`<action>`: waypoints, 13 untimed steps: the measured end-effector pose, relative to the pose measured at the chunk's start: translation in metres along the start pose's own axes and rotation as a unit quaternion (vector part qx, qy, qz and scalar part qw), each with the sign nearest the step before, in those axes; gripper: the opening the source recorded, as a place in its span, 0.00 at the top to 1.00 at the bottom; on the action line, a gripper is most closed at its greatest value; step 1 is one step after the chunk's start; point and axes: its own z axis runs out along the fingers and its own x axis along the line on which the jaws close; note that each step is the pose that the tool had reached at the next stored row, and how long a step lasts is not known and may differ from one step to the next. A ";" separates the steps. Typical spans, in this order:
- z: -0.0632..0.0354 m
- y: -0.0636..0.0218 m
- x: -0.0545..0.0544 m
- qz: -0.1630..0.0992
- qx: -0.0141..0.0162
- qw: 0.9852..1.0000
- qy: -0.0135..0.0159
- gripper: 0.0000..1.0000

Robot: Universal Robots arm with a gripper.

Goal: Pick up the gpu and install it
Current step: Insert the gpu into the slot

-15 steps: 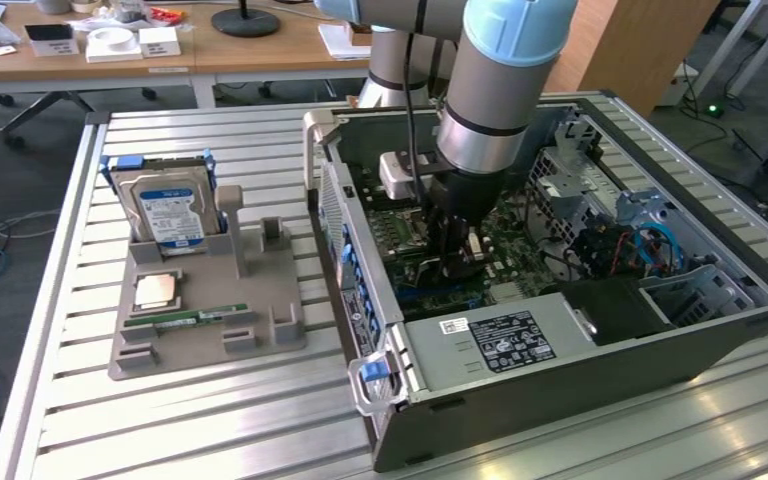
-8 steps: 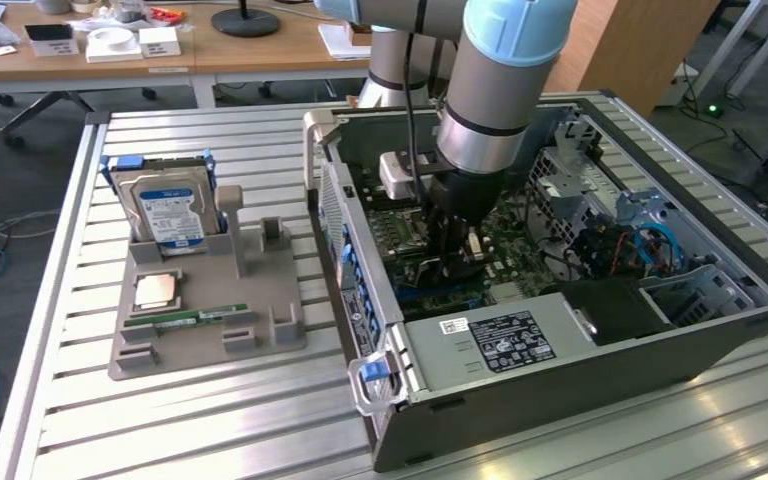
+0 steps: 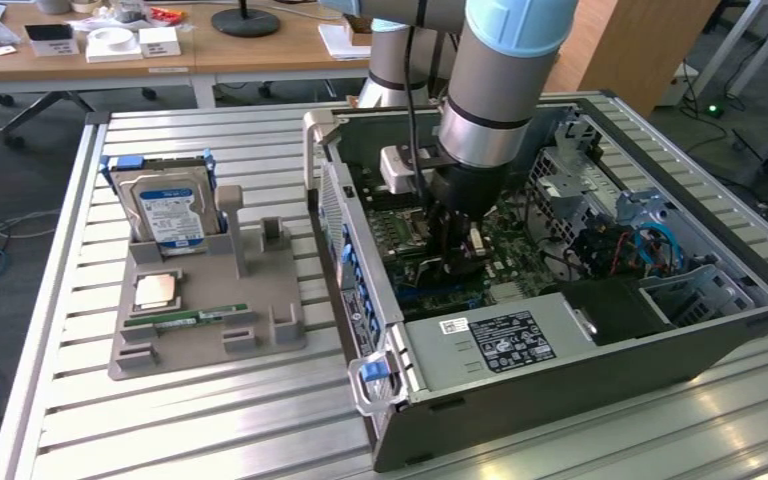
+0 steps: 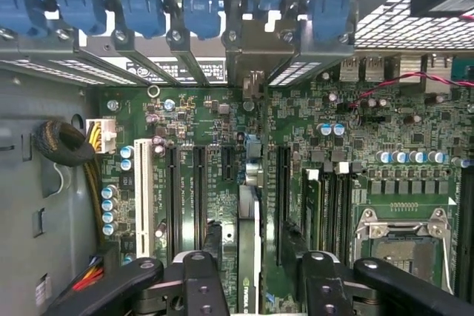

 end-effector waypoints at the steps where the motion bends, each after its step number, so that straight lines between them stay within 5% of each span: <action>1: -0.0016 0.0000 0.000 0.000 0.000 1.000 0.000 0.55; 13: -0.0294 -0.0001 -0.001 0.000 0.001 1.000 0.000 0.55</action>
